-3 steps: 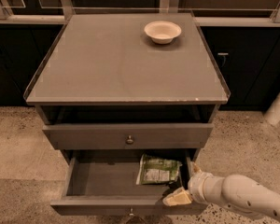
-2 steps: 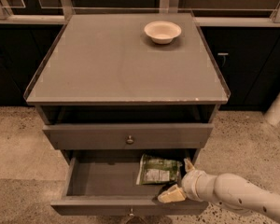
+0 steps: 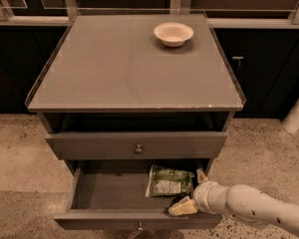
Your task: Pick green jalapeno chip bag from middle drawer and place on counter
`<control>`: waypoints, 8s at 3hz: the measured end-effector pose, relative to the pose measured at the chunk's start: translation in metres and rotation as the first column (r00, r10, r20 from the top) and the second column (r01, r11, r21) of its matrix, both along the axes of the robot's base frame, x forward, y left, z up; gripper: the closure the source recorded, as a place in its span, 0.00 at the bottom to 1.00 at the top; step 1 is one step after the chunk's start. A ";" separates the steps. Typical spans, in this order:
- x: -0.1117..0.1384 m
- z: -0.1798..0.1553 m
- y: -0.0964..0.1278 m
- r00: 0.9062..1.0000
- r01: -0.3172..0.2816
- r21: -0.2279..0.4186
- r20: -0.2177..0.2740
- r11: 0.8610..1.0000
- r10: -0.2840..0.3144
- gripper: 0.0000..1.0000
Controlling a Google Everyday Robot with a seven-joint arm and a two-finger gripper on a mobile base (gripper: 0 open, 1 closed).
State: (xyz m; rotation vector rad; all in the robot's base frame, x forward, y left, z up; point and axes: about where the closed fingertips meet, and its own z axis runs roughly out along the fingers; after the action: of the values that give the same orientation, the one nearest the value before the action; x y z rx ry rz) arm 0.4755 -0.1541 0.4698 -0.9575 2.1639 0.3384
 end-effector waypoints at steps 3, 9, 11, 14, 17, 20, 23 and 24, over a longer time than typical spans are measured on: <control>0.058 -0.042 0.050 0.970 -0.220 -0.062 0.089 0.974 0.225 0.00; 0.057 -0.111 0.040 0.926 -0.376 -0.175 -0.082 0.910 0.367 0.65; 0.034 -0.049 0.029 0.926 -0.378 -0.015 0.003 0.926 0.378 1.00; -0.049 0.059 -0.039 0.961 -0.257 0.075 -0.080 0.963 0.263 1.00; -0.038 0.301 -0.008 0.906 -0.369 -0.174 0.150 0.913 0.395 1.00; -0.022 0.369 -0.016 0.865 -0.356 -0.301 0.252 0.885 0.434 1.00; 0.111 0.456 -0.019 0.748 -0.461 -0.367 0.329 0.808 0.576 1.00; 0.152 0.456 -0.008 0.706 -0.516 -0.326 0.361 0.792 0.609 1.00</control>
Offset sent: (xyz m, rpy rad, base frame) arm 0.0679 0.0560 -0.0445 -0.0262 -0.1126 0.2275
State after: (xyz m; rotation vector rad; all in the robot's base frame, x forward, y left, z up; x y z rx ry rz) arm 0.6277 -0.1620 0.9257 -1.6483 1.4518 0.1546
